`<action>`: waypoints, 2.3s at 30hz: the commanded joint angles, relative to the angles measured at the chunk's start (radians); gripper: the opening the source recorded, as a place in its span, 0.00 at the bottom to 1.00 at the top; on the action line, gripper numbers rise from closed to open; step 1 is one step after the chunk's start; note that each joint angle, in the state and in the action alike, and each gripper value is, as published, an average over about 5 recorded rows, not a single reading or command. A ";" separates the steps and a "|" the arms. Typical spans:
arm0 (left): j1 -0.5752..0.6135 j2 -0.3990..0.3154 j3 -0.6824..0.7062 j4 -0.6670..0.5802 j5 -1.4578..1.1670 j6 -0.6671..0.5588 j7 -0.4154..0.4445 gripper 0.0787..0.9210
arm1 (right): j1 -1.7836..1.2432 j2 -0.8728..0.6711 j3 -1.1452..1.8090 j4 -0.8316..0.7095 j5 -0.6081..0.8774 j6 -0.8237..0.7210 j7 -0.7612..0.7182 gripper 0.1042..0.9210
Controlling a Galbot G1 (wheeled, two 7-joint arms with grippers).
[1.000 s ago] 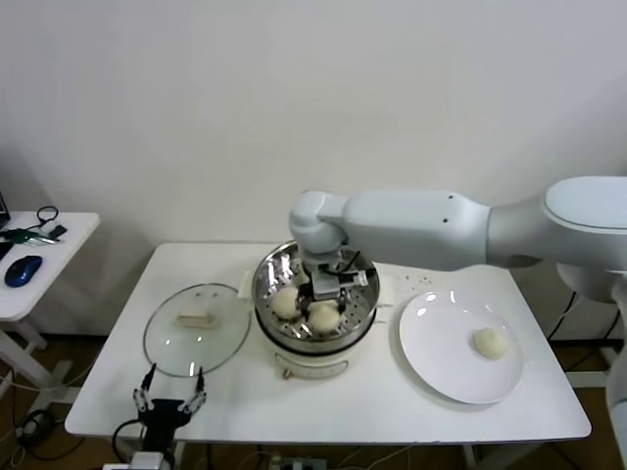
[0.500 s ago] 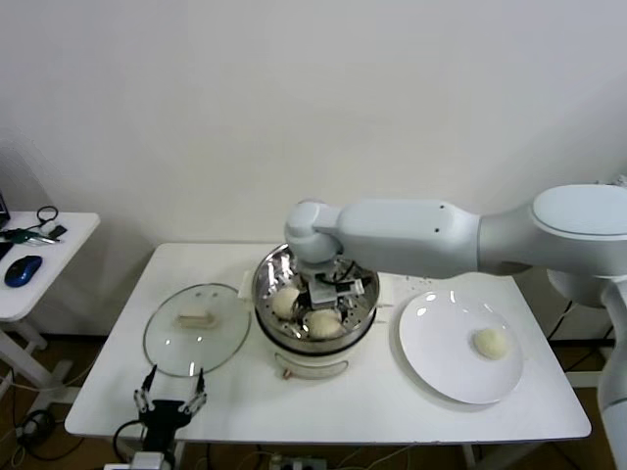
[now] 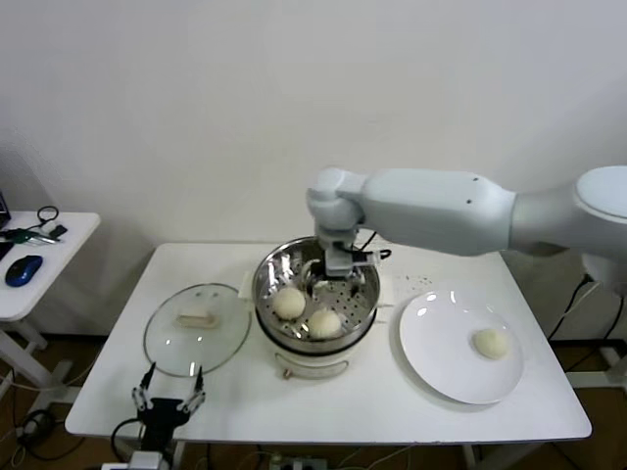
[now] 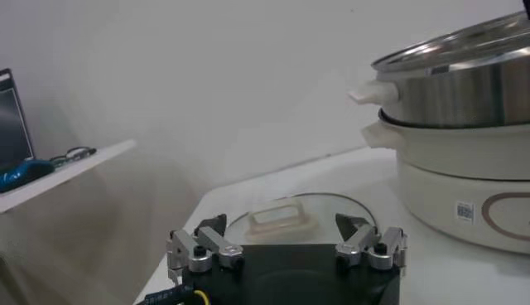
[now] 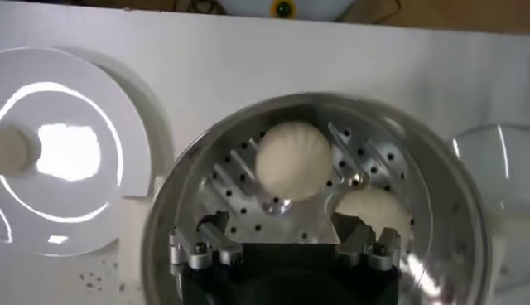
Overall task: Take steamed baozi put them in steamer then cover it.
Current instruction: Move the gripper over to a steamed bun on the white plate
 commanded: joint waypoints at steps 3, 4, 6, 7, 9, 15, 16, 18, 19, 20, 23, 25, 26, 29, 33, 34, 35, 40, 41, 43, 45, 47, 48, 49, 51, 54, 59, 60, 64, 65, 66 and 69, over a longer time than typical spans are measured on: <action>0.006 0.000 0.001 -0.013 0.001 0.000 0.001 0.88 | 0.208 -0.291 -0.236 -0.029 0.396 -0.382 0.215 0.88; 0.006 -0.001 0.002 -0.014 0.001 0.001 0.001 0.88 | 0.213 -0.318 -0.246 -0.017 0.422 -0.427 0.200 0.88; 0.006 -0.003 0.004 -0.014 0.002 0.001 0.001 0.88 | 0.213 -0.376 -0.255 0.017 0.457 -0.526 0.171 0.88; 0.006 -0.004 0.004 -0.013 0.002 0.001 0.001 0.88 | 0.208 -0.408 -0.254 0.033 0.465 -0.574 0.156 0.88; 0.007 -0.005 0.005 -0.011 0.003 0.000 0.001 0.88 | 0.189 -0.462 -0.243 0.052 0.460 -0.636 0.134 0.88; 0.013 -0.007 0.002 -0.013 0.004 -0.002 0.000 0.88 | 0.074 -0.585 -0.168 0.031 0.379 -0.690 0.098 0.88; 0.014 -0.007 0.001 -0.013 0.004 -0.002 0.000 0.88 | 0.049 -0.599 -0.152 0.023 0.362 -0.691 0.092 0.88; 0.016 -0.009 0.000 -0.014 0.004 -0.003 -0.001 0.88 | -0.017 -0.626 -0.105 0.001 0.322 -0.692 0.081 0.88; 0.016 -0.009 -0.001 -0.014 0.004 -0.003 -0.001 0.88 | -0.053 -0.637 -0.080 -0.012 0.303 -0.692 0.077 0.88; 0.017 -0.010 -0.001 -0.015 0.004 -0.003 -0.002 0.88 | -0.096 -0.649 -0.053 -0.025 0.282 -0.692 0.073 0.88; 0.020 -0.012 -0.002 -0.015 0.005 -0.003 -0.002 0.88 | -0.221 -0.677 0.038 -0.059 0.230 -0.691 0.061 0.88; 0.021 -0.012 -0.002 -0.016 0.006 -0.002 -0.002 0.88 | -0.297 -0.689 0.102 -0.077 0.200 -0.690 0.054 0.88; 0.022 -0.013 -0.002 -0.016 0.007 -0.001 -0.002 0.88 | -0.332 -0.694 0.134 -0.085 0.184 -0.689 0.051 0.88; 0.023 -0.014 -0.001 -0.016 0.010 -0.001 -0.002 0.88 | -0.417 -0.699 0.210 -0.100 0.143 -0.683 0.045 0.88; 0.024 -0.019 0.002 -0.011 0.021 -0.002 -0.002 0.88 | -0.524 -0.693 0.307 -0.135 0.086 -0.669 0.046 0.88; 0.025 -0.021 0.004 -0.011 0.024 -0.002 -0.002 0.88 | -0.548 -0.690 0.330 -0.147 0.071 -0.666 0.047 0.88; 0.026 -0.022 0.005 -0.010 0.026 -0.002 -0.002 0.88 | -0.569 -0.685 0.349 -0.159 0.057 -0.661 0.047 0.88; 0.027 -0.023 0.006 -0.009 0.033 -0.001 -0.002 0.88 | -0.622 -0.654 0.402 -0.205 0.021 -0.647 0.047 0.88; 0.028 -0.024 0.006 -0.008 0.035 -0.001 -0.003 0.88 | -0.627 -0.647 0.407 -0.214 0.014 -0.645 0.047 0.88; 0.029 -0.025 0.007 -0.007 0.040 -0.001 -0.003 0.88 | -0.638 -0.634 0.417 -0.231 0.002 -0.641 0.047 0.88; 0.032 -0.027 0.008 -0.004 0.044 -0.002 -0.004 0.88 | -0.650 -0.621 0.428 -0.247 -0.013 -0.635 0.048 0.88; 0.034 -0.028 0.009 -0.002 0.047 -0.003 -0.004 0.88 | -0.660 -0.608 0.438 -0.263 -0.029 -0.629 0.049 0.88; 0.034 -0.029 0.009 -0.001 0.047 -0.003 -0.004 0.88 | -0.665 -0.603 0.443 -0.271 -0.038 -0.625 0.049 0.88; 0.035 -0.029 0.009 0.001 0.048 -0.004 -0.004 0.88 | -0.670 -0.597 0.448 -0.279 -0.046 -0.621 0.050 0.88; 0.035 -0.030 0.008 0.004 0.048 -0.004 -0.005 0.88 | -0.679 -0.588 0.458 -0.294 -0.056 -0.616 0.050 0.88; 0.034 -0.031 0.009 0.007 0.049 -0.004 -0.005 0.88 | -0.692 -0.578 0.471 -0.309 -0.067 -0.611 0.051 0.88; 0.031 -0.033 0.012 0.011 0.056 -0.003 -0.006 0.88 | -0.704 -0.562 0.483 -0.325 -0.083 -0.606 0.051 0.88; 0.030 -0.034 0.013 0.011 0.058 -0.003 -0.006 0.88 | -0.704 -0.560 0.484 -0.327 -0.085 -0.605 0.050 0.88; 0.030 -0.035 0.015 0.010 0.064 -0.003 -0.007 0.88 | -0.702 -0.554 0.484 -0.329 -0.086 -0.605 0.050 0.88; 0.030 -0.035 0.015 0.010 0.065 -0.003 -0.007 0.88 | -0.701 -0.553 0.484 -0.328 -0.086 -0.605 0.050 0.88; 0.030 -0.035 0.015 0.010 0.065 -0.003 -0.007 0.88 | -0.701 -0.552 0.483 -0.328 -0.085 -0.606 0.049 0.88; 0.030 -0.034 0.016 0.010 0.066 -0.004 -0.007 0.88 | -0.699 -0.551 0.481 -0.324 -0.077 -0.607 0.048 0.85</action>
